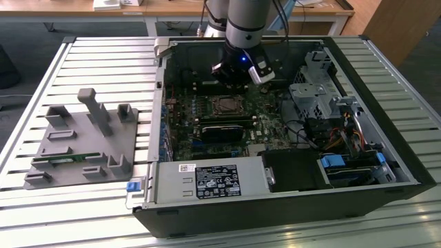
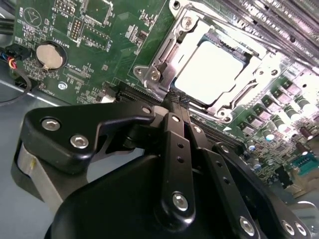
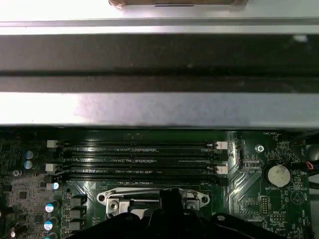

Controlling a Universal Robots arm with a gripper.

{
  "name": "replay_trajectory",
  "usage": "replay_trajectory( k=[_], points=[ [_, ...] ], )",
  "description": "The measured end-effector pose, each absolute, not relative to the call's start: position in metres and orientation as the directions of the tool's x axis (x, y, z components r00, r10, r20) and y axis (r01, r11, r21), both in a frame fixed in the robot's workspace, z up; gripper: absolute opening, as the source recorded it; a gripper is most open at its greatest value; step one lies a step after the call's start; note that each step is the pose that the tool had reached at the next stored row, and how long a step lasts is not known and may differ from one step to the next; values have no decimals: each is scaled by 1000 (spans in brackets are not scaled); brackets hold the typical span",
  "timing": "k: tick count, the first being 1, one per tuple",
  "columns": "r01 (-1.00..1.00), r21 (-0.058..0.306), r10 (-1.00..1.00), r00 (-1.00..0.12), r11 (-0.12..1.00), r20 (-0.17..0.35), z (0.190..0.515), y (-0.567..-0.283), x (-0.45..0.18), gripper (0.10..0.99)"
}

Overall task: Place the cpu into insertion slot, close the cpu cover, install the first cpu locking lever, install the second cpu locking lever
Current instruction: 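Install the second cpu locking lever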

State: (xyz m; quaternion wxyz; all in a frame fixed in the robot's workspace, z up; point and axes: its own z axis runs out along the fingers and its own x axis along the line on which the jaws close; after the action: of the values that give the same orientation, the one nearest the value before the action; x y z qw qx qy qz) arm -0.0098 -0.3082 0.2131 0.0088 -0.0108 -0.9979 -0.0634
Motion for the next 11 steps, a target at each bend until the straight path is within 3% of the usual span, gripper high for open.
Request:
replay_trajectory(
  k=[11],
  points=[
    [23,128,20,-1000,991,19,224,-319,-10,106]
  ],
)
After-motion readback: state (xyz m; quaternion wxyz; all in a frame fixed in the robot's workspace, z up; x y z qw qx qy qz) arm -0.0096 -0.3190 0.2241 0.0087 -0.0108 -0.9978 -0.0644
